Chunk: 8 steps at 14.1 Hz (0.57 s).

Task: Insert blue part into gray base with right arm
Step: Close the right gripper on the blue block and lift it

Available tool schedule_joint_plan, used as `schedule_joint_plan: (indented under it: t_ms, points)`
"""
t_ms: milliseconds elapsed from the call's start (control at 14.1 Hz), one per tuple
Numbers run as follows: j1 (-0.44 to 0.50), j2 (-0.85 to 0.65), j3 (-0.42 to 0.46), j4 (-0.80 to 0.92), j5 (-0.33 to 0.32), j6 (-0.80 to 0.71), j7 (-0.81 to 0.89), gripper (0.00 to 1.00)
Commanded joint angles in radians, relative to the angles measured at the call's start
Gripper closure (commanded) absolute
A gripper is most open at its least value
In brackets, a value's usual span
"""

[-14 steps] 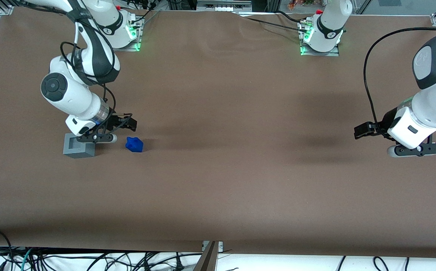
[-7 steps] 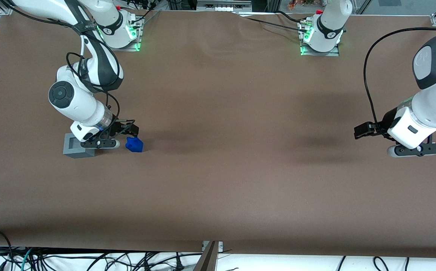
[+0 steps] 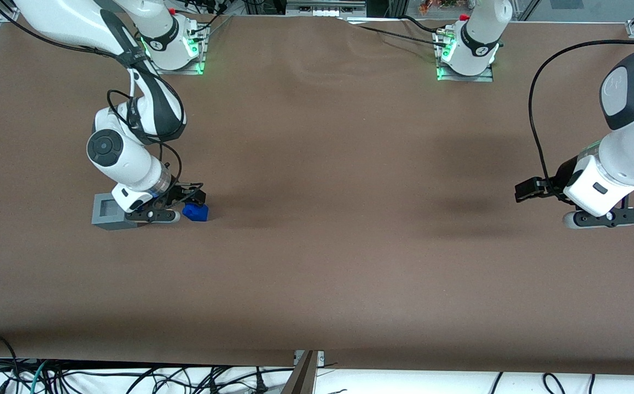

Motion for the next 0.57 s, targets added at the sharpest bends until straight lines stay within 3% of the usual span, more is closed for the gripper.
schedule_joint_plan:
  t_ms: [0, 496]
  points:
    - [0.005, 0.026, 0.001, 0.015, -0.02, 0.023, 0.026, 0.01]
    - [0.005, 0.087, -0.008, 0.033, -0.06, 0.06, 0.026, 0.01]
